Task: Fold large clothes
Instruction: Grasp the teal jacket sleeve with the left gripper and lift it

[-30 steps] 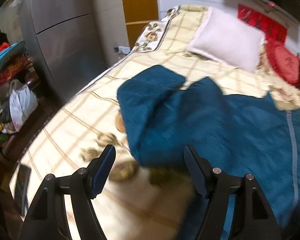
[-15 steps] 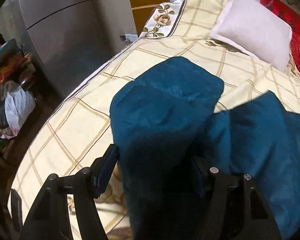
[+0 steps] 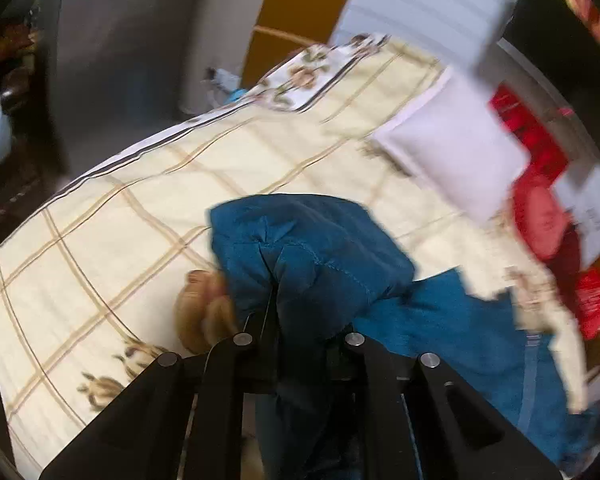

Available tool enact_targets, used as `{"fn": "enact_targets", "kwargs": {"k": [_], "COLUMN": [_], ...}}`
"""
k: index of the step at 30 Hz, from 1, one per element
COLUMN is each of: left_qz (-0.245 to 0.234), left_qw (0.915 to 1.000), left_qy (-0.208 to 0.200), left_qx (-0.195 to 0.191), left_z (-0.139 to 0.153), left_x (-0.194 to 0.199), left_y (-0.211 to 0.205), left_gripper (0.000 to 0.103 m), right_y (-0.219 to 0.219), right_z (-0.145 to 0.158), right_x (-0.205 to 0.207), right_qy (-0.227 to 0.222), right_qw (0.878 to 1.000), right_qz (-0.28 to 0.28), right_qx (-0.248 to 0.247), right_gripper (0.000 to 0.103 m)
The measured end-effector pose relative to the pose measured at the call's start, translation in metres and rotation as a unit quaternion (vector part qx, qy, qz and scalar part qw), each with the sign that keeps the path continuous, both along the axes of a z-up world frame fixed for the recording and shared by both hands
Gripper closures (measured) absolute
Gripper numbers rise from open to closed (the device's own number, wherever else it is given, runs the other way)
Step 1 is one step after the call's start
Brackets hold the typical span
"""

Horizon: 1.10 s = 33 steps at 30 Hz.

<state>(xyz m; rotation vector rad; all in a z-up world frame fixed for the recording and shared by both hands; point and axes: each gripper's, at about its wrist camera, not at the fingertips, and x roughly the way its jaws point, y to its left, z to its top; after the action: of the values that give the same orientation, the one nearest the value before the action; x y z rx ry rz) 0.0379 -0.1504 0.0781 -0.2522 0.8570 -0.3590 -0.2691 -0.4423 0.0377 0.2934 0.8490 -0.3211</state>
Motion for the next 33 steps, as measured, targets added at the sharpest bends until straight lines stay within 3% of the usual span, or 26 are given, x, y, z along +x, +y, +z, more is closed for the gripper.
{"fn": "enact_targets", "kwargs": {"k": [3, 6, 10, 14, 19, 23, 27, 30, 32, 33], "left_qz": [-0.042, -0.099, -0.169, -0.237, -0.279, -0.294, -0.321, -0.315, -0.307, -0.302], "left_qw": [0.9979, 0.9903, 0.9796, 0.9675, 0.9586, 0.9541, 0.9461, 0.9484, 0.9513, 0.9529], "left_qy": [-0.022, -0.039, -0.060, -0.047, 0.010, 0.033, 0.032, 0.016, 0.012, 0.010], "left_qx": [-0.045, -0.090, -0.090, -0.073, -0.054, -0.048, -0.026, -0.029, -0.025, -0.027], "left_z": [0.033, 0.066, 0.087, 0.070, 0.013, -0.016, -0.006, 0.010, 0.015, 0.016], "left_x": [-0.024, -0.055, -0.099, -0.144, -0.179, -0.192, -0.206, -0.218, -0.225, -0.228], "left_y": [-0.005, -0.022, -0.062, -0.113, -0.175, -0.195, -0.184, -0.153, -0.132, -0.122], "left_gripper": [0.099, 0.098, 0.092, 0.091, 0.089, 0.081, 0.078, 0.059, 0.032, 0.030], "right_y": [-0.006, -0.019, -0.037, -0.058, -0.076, -0.082, -0.079, -0.076, -0.077, -0.079], "right_z": [0.008, 0.015, 0.023, 0.023, 0.018, 0.019, 0.022, 0.022, 0.019, 0.018], "right_x": [-0.009, -0.023, -0.044, -0.066, -0.090, -0.099, -0.094, -0.083, -0.072, -0.067], "right_qy": [-0.005, -0.013, -0.020, -0.018, -0.007, -0.008, -0.022, -0.031, -0.033, -0.037], "right_qw": [1.000, 0.999, 0.998, 0.996, 0.994, 0.994, 0.995, 0.996, 0.996, 0.994], "right_qz": [-0.010, -0.030, -0.056, -0.088, -0.112, -0.110, -0.089, -0.071, -0.069, -0.073], "right_qx": [-0.005, 0.002, 0.001, 0.003, 0.004, 0.008, 0.027, 0.038, 0.053, 0.067], "right_gripper": [0.000, 0.000, 0.000, 0.000, 0.000, 0.000, 0.000, 0.000, 0.000, 0.000]}}
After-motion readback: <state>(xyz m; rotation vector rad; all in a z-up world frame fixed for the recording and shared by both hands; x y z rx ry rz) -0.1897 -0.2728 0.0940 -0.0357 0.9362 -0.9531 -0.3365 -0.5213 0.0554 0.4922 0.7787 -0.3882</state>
